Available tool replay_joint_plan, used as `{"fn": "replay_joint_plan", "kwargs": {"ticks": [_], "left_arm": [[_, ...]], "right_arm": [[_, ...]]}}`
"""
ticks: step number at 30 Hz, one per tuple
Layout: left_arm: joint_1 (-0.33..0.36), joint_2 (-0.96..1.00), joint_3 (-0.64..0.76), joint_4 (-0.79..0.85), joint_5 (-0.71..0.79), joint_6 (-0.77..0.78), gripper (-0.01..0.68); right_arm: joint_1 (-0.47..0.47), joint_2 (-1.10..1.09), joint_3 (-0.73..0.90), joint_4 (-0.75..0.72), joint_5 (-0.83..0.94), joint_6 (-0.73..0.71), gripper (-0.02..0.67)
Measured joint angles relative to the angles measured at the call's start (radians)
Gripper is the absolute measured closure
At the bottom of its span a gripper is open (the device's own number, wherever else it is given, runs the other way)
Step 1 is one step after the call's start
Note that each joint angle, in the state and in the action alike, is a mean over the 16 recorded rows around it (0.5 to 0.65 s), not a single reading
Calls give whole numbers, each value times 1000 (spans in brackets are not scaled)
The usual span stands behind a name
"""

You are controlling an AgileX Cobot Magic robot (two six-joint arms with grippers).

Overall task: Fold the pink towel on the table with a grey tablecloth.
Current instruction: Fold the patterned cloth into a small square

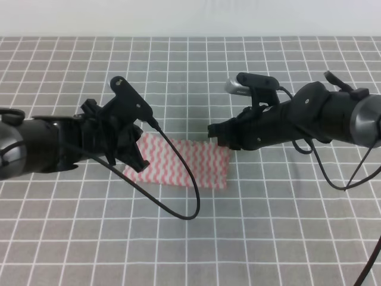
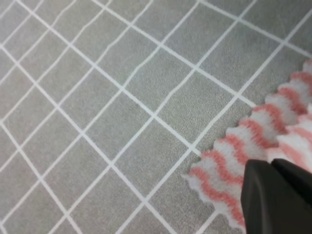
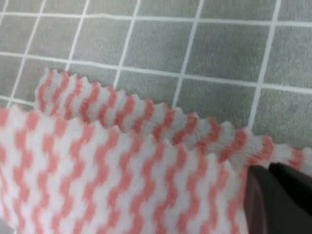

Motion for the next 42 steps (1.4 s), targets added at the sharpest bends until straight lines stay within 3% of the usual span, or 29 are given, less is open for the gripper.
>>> {"fn": "replay_joint_plan", "kwargs": {"ticks": [42], "left_arm": [[0, 36, -14, -8, -5, 75, 676]], "right_arm": [[-19, 48, -1, 20, -29, -6, 661]]}}
